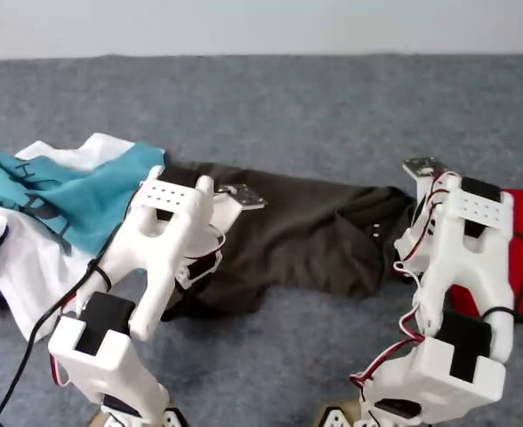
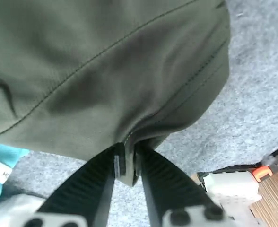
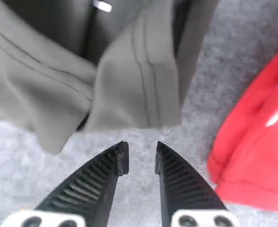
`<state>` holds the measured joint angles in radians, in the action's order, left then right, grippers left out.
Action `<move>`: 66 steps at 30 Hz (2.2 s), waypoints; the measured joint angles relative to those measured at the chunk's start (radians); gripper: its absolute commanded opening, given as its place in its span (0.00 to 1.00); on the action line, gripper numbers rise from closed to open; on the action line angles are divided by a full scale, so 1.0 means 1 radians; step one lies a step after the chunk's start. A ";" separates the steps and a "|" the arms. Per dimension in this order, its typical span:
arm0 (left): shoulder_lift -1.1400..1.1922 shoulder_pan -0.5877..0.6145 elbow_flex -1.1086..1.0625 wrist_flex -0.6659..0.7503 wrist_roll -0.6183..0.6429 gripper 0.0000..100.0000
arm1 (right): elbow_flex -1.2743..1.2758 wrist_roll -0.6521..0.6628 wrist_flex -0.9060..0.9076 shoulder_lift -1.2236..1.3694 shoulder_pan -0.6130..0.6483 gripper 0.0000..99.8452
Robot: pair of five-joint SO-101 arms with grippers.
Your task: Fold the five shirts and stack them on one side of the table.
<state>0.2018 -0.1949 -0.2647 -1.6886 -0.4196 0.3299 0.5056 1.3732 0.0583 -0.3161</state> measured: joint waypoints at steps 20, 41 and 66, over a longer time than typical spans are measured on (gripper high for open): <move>0.000 0.000 -0.023 0.012 0.000 0.04 | 0.160 0.002 -0.302 0.000 0.000 0.10; 0.000 0.000 -0.023 0.012 0.000 0.04 | 0.209 0.135 -0.164 -0.198 -0.118 0.01; 0.000 0.000 -0.023 0.012 0.000 0.04 | 0.330 0.227 -0.021 -0.417 -0.298 0.12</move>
<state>0.2018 -0.1949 -0.2877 -1.6763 -0.4196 0.6598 0.7327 1.3518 -0.3590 -0.6137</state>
